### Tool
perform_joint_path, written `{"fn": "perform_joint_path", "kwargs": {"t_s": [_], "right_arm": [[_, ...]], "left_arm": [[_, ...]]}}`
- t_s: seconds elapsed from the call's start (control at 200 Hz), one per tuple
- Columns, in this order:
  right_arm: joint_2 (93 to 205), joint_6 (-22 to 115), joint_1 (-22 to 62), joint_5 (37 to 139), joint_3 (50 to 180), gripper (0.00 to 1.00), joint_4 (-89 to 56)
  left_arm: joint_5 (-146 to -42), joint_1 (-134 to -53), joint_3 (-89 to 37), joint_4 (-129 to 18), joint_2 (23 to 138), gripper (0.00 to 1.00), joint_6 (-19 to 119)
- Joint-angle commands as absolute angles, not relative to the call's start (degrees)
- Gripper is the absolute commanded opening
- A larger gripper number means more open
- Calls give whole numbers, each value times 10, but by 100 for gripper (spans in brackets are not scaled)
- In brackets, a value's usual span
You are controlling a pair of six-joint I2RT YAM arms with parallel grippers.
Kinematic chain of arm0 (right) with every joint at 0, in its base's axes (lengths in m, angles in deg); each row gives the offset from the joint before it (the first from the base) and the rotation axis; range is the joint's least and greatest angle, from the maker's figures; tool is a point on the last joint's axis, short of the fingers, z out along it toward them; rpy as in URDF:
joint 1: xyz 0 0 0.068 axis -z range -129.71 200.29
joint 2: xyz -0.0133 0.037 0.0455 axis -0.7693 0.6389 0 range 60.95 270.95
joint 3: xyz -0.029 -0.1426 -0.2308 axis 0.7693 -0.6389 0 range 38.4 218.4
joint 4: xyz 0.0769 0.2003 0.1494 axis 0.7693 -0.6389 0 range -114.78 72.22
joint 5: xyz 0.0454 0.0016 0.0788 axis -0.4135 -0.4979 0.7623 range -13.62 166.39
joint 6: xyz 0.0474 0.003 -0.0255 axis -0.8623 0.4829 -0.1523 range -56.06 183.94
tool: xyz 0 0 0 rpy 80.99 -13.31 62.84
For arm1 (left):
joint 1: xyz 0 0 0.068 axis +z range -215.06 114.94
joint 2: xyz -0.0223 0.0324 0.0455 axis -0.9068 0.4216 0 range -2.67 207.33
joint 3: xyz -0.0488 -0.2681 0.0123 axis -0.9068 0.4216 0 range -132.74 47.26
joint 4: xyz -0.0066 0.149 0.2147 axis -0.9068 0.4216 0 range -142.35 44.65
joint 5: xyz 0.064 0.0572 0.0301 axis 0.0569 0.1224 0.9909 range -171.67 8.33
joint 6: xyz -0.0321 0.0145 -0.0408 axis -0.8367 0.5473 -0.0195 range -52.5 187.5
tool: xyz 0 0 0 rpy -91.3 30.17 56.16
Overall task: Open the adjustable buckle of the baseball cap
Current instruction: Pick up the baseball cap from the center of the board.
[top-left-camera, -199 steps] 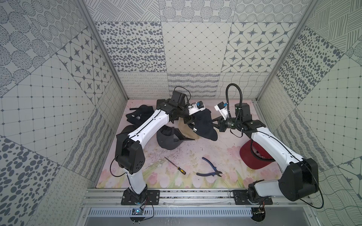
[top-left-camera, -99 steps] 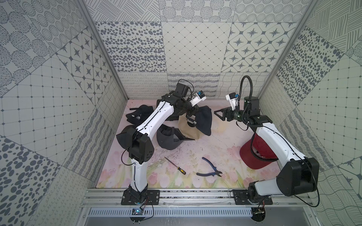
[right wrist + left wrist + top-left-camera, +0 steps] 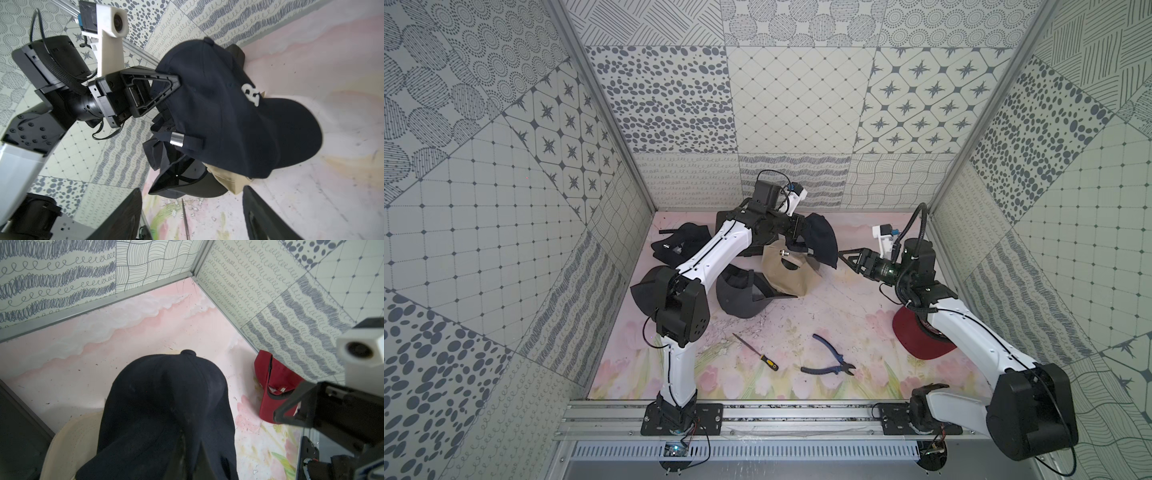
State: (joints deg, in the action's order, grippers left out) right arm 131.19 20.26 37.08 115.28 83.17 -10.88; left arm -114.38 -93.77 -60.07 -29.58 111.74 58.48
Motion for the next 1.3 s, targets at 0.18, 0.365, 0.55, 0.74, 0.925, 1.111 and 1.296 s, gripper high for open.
{"fn": "perform_joint_path", "kwargs": {"t_s": [0.18,0.365,0.55,0.74,0.925,1.111,1.296], "right_arm": [[1320,-56,318,1067,776,81,102],[1344,-125,313,1035,756,80,146],[1375,-163,313,1015,740,78,202],[1405,-172,314,1006,746,72,231],[1436,-175,315,998,763,65,255],[1456,-166,316,985,775,42,288],[1474,-155,317,995,795,15,306]], "left_arm": [[-1160,-936,-552,-495,1093,0,399],[-1164,-936,-525,-522,1077,0,378],[-1161,-938,-500,-538,1059,0,361],[-1161,-939,-472,-546,1038,0,357],[-1170,-941,-448,-560,1021,0,351],[-1175,-941,-433,-563,1012,0,352],[-1200,-941,-437,-557,1021,0,359]]}}
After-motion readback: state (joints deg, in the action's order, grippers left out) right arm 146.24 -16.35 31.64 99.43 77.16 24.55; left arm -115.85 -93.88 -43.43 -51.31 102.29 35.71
